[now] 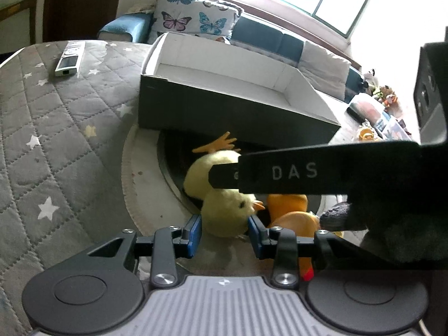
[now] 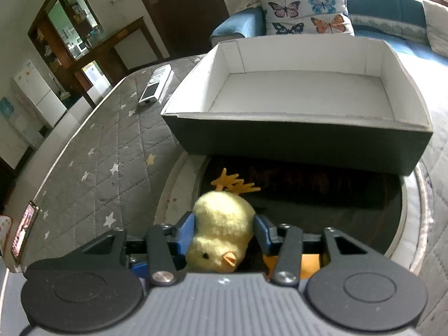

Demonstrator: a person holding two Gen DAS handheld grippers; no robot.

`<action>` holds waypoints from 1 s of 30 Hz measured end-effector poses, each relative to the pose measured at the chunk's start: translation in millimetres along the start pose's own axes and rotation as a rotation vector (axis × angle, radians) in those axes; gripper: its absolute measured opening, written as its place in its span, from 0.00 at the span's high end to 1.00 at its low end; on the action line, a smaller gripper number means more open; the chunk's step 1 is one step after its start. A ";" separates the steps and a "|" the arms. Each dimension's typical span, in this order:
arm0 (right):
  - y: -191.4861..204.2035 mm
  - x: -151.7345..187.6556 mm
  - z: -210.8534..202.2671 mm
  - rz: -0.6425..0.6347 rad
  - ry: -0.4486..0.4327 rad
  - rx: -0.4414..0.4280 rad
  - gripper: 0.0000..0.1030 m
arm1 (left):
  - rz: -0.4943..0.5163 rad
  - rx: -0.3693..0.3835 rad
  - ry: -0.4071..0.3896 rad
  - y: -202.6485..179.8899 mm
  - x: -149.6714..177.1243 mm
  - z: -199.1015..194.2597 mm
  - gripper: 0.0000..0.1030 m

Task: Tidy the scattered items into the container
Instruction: 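Close the right gripper on the yellow plush chick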

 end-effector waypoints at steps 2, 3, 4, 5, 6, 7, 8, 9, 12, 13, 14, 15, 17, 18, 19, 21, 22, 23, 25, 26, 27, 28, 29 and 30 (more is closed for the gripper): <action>1.4 -1.5 0.6 -0.002 0.000 -0.004 0.53 | -0.019 0.005 0.001 0.9 -0.6 0.6 0.61; 1.7 -2.2 1.1 -0.001 0.003 -0.004 0.51 | -0.027 0.007 0.002 1.0 -0.9 0.9 0.61; 1.7 -2.9 1.7 0.000 0.005 -0.003 0.51 | -0.031 0.008 0.003 0.7 -1.4 1.4 0.61; 1.4 -3.6 2.2 0.002 0.008 -0.003 0.51 | -0.033 0.008 0.003 0.3 -2.0 2.0 0.61; 1.0 -4.0 3.1 0.003 0.012 -0.002 0.51 | -0.032 0.006 0.003 -0.2 -2.8 2.9 0.61; 0.6 -4.2 4.3 0.004 0.017 -0.001 0.51 | -0.033 0.003 0.004 -0.4 -3.8 3.8 0.61; 0.1 -4.4 5.5 0.006 0.022 0.000 0.51 | -0.035 0.002 0.005 -0.4 -4.8 4.5 0.61; -0.6 -4.5 6.8 0.007 0.026 0.001 0.51 | -0.038 0.000 0.006 -0.4 -5.7 5.2 0.61; -2.8 -4.7 10.2 0.017 0.032 -0.005 0.53 | -0.032 -0.006 0.002 -0.5 -6.9 6.0 0.61; -3.5 -4.9 11.1 0.022 0.033 -0.009 0.54 | -0.028 -0.012 0.004 -0.3 -6.7 7.5 0.60; -3.8 -4.7 11.5 0.025 0.034 -0.011 0.54 | -0.030 -0.012 0.007 0.6 -6.2 9.3 0.60; -3.8 -4.3 11.6 0.026 0.033 -0.011 0.55 | -0.037 -0.004 0.006 2.0 -5.6 10.6 0.60; -4.2 -3.5 11.3 0.030 0.029 -0.012 0.56 | -0.050 0.012 0.004 4.4 -4.9 11.9 0.60; -4.4 -3.2 11.0 0.033 0.027 -0.013 0.56 | -0.051 0.017 0.003 5.1 -4.7 12.0 0.60; -4.5 -2.7 10.6 0.034 0.025 -0.013 0.56 | -0.051 0.022 0.001 5.6 -4.6 12.1 0.61; -5.5 -2.1 9.3 0.043 0.020 -0.016 0.56 | -0.048 0.029 -0.003 5.9 -4.4 11.7 0.63; -6.0 -1.8 8.6 0.048 0.017 -0.018 0.57 | -0.044 0.031 -0.007 5.9 -4.2 11.2 0.63; -6.5 -1.5 7.5 0.053 0.014 -0.020 0.57 | -0.040 0.032 -0.011 5.5 -3.9 10.5 0.64; -7.3 -0.8 4.7 0.063 0.006 -0.025 0.57 | -0.027 0.031 -0.019 4.1 -3.2 7.9 0.64; -7.3 -0.4 2.9 0.064 0.003 -0.028 0.57 | -0.019 0.031 -0.024 3.1 -2.9 6.5 0.64; -7.1 0.0 1.1 0.064 -0.001 -0.029 0.57 | -0.010 0.031 -0.029 1.8 -2.6 5.0 0.64; -7.0 0.2 0.0 0.065 -0.004 -0.029 0.57 | 0.000 0.028 -0.034 0.4 -2.3 3.7 0.64; -7.1 0.6 -1.1 0.069 -0.007 -0.030 0.57 | 0.009 0.024 -0.039 -1.0 -2.0 2.4 0.64; -7.4 0.9 -2.1 0.073 -0.010 -0.033 0.57 | 0.014 0.021 -0.041 -1.9 -1.8 1.4 0.64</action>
Point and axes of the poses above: each gripper's, at about its wrist camera, not at the fingertips, and z roughly the way its jaws point, y to its left, x to its underside, the point moved 2 cm from there along z, roughly the way its jaws point, and after that the axes turned 11 degrees about z, right-handed, at the moved point
